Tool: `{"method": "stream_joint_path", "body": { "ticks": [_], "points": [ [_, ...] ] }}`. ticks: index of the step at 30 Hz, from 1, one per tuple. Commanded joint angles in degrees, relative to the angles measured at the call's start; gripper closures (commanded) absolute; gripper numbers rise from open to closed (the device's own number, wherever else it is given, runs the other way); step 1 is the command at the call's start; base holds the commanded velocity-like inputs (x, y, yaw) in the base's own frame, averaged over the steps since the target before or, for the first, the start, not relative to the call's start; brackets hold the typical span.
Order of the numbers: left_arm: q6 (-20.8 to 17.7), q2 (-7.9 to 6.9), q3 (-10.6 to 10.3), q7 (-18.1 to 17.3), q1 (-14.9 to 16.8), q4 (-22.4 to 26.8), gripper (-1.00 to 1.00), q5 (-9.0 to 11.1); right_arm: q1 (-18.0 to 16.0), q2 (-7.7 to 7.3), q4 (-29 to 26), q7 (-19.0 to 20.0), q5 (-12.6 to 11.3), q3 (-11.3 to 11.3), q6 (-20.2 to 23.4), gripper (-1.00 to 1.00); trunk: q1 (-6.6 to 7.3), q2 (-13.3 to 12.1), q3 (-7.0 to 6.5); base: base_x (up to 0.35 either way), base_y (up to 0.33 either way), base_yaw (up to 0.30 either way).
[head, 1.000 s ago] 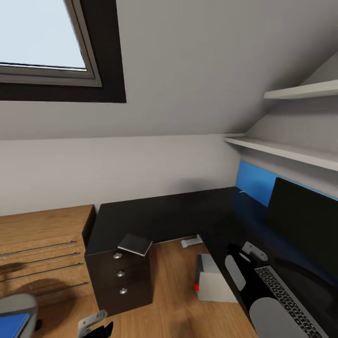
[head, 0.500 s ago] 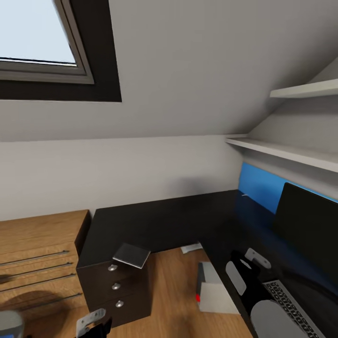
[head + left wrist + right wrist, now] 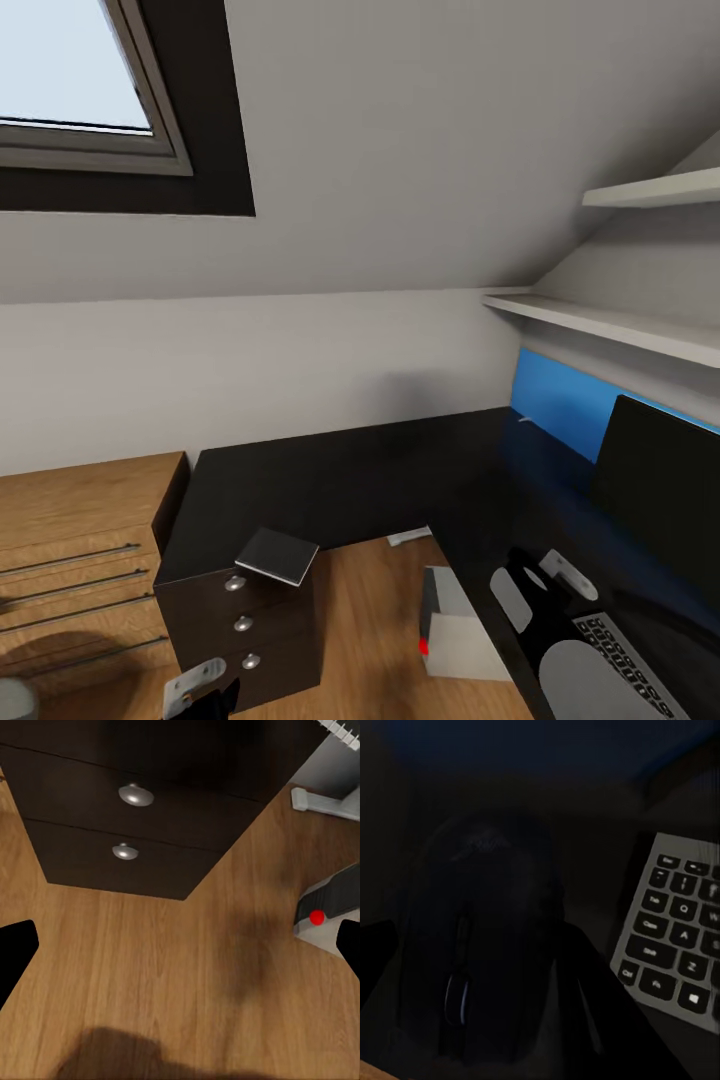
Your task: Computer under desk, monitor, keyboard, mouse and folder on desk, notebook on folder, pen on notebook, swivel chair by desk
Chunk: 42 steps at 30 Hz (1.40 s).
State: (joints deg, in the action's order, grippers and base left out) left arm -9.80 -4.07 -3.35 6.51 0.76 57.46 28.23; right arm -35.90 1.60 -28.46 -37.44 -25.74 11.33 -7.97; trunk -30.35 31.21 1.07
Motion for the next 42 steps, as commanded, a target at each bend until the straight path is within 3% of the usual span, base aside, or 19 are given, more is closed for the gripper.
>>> {"method": "stream_joint_path", "body": {
  "ticks": [1,16,33,38,42],
  "points": [
    [-0.18,-0.08,-0.25,0.53,0.03,0.11,-1.0,0.6,-0.05,0.12,-0.03,0.22,-0.8,0.72,-1.5,1.0,-0.03,0.11,0.11,0.001,0.0,0.0],
    [-0.22,-0.1,-0.46,0.53,0.03,-1.23,-1.0,0.65,-0.05,0.17,-0.1,-2.33,-0.8,2.93,-4.78,1.0,-0.03,0.11,0.11,0.092,0.0,0.0],
    [-0.1,0.05,-0.46,0.55,0.03,-1.72,-1.0,0.69,-0.05,0.06,-0.19,-2.38,-0.8,2.99,-5.03,1.0,-0.03,0.11,0.11,0.064,0.0,0.0],
    [0.06,0.02,-1.01,0.47,0.03,-7.23,-1.0,0.67,-0.05,-0.81,-0.16,-2.37,-0.78,3.06,-4.98,1.0,-0.03,0.11,0.11,0.009,0.0,0.0],
    [0.4,-0.16,-1.08,0.49,0.03,-14.76,-1.0,0.61,-0.05,-1.67,-0.11,-2.31,-0.8,3.08,-4.95,1.0,-0.03,0.11,0.11,0.0,0.0,0.0]
  ]
}}
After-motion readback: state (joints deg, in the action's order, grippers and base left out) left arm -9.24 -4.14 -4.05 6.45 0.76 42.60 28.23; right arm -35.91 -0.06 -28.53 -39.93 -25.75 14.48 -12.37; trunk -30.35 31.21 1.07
